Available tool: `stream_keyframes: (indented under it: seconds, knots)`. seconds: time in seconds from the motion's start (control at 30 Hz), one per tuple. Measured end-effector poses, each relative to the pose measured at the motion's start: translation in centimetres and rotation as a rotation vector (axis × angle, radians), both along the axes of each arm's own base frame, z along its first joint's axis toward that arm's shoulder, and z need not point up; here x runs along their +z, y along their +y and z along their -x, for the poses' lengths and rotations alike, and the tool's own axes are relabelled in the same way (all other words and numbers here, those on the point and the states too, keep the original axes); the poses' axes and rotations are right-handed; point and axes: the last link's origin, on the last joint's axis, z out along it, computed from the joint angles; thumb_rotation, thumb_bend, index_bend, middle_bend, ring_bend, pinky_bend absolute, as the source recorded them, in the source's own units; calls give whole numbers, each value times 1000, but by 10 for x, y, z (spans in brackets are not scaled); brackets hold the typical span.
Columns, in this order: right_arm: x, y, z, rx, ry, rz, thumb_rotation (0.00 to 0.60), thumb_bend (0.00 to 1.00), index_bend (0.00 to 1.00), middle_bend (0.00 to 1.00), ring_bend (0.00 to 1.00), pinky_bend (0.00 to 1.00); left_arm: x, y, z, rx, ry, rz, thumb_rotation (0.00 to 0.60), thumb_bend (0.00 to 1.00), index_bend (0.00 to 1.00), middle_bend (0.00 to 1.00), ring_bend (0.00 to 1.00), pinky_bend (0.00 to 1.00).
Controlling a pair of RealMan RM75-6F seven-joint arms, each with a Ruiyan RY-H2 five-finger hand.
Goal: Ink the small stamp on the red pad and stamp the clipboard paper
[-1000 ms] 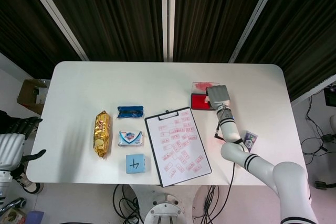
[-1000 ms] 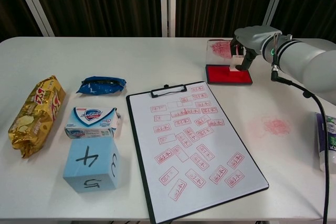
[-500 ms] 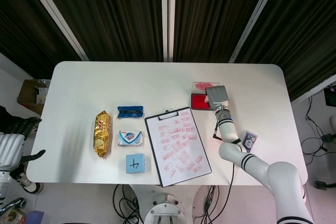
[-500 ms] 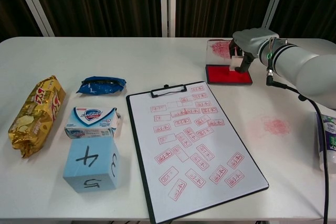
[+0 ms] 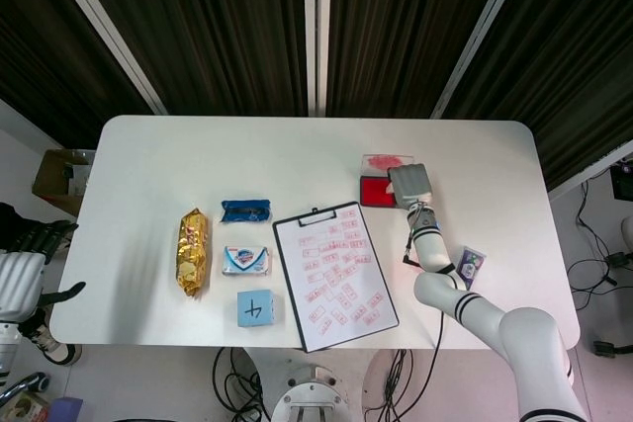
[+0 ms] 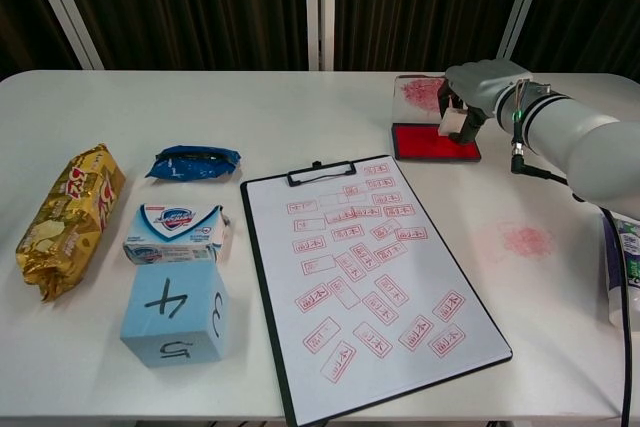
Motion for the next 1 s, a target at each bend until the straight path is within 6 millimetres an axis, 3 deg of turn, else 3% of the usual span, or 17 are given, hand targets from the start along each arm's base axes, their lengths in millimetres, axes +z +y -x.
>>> stream_keyframes:
  seconds: [0.4, 0.63, 0.83, 1.0]
  knots:
    - [2, -1, -2, 9, -24, 14, 600, 468, 983, 829, 910, 993, 3, 0, -2, -5, 4, -5, 600, 0, 197, 171, 155, 255]
    - [20, 0, -15, 56, -102, 58, 600, 468, 983, 829, 910, 992, 3, 1, -4, -13, 2, -6, 600, 0, 197, 172, 155, 255]
    - [41, 18, -33, 154, -177, 68, 600, 468, 983, 829, 910, 993, 2, 2, -5, -13, -1, -4, 600, 0, 198, 171, 155, 254]
    - [57, 50, -52, 259, -236, 34, 600, 468, 983, 829, 910, 993, -1, 2, -9, -26, -3, -2, 600, 0, 197, 171, 155, 254]
